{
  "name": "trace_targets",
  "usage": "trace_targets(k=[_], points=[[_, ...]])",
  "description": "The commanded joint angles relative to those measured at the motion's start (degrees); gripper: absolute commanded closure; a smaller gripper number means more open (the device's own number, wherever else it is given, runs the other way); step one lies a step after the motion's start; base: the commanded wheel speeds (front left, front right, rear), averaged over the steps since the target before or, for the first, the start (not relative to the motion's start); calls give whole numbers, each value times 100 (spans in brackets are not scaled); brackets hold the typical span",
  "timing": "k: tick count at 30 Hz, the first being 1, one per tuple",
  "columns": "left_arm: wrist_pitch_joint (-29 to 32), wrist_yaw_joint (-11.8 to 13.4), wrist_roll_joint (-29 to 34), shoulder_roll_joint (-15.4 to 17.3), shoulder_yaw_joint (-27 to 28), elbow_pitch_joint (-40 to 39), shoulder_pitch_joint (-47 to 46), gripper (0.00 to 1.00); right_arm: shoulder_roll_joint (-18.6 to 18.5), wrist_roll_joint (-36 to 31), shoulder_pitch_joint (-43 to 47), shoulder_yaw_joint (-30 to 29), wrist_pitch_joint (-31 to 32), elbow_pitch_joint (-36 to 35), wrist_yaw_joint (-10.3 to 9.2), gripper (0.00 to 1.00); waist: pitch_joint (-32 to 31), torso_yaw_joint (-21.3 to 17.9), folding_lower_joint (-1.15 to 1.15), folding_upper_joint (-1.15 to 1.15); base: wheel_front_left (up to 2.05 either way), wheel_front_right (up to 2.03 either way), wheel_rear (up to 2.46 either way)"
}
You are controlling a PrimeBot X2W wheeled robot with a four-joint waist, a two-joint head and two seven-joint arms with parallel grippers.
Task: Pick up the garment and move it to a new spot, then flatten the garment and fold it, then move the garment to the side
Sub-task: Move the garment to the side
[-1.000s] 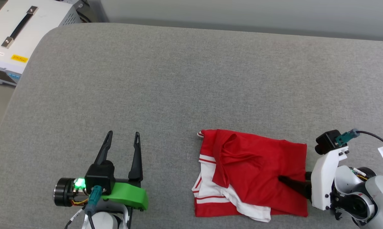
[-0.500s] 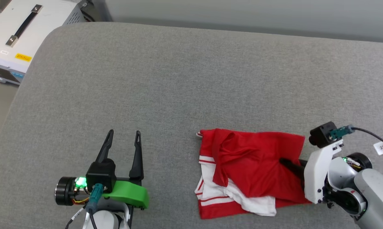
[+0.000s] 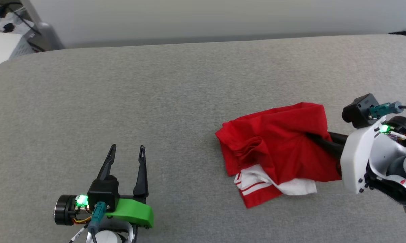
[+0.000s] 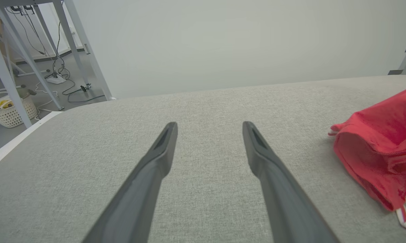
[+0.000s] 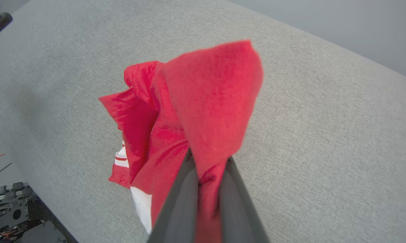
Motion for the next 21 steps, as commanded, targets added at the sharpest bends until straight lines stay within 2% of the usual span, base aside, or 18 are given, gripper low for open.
trace_targets(k=[1,6,10,21], points=[[-34,8,45,50,13,-47,-66,0,-83,9,-148,-73,46,-57,-6,100,173,-638,0,0,0,0,0],[-34,-22,107,160,25,-105,-277,0,-313,89,-227,-417,98,67,-6,100,547,-1029,0,0,0,0,0],[-34,-48,144,274,53,-180,-508,0,-486,84,-361,-683,133,458,-6,100,932,-1165,0,0,0,0,0],[-34,-62,234,525,87,-438,-1109,0,-893,-530,-1137,-1263,-3,2300,-6,100,1853,-969,0,0,0,0,0]])
